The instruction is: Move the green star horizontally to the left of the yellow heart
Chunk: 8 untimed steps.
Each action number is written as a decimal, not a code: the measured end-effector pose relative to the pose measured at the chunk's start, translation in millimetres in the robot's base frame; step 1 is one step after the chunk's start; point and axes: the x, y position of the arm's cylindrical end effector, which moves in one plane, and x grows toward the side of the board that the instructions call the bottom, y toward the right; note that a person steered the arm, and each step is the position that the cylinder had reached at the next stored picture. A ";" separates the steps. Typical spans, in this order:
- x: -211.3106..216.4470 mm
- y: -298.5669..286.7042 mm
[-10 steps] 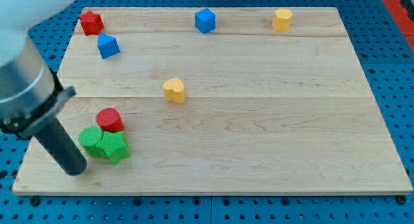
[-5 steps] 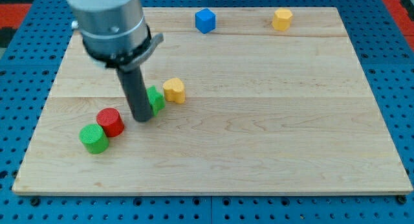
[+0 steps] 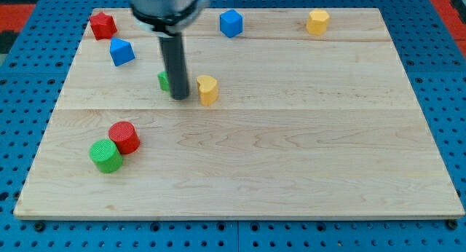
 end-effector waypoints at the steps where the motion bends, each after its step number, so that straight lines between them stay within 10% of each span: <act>1: -26.1 -10.6; 4: -74.3 2.0; 6: -10.9 -102.0; 8: -10.5 -65.7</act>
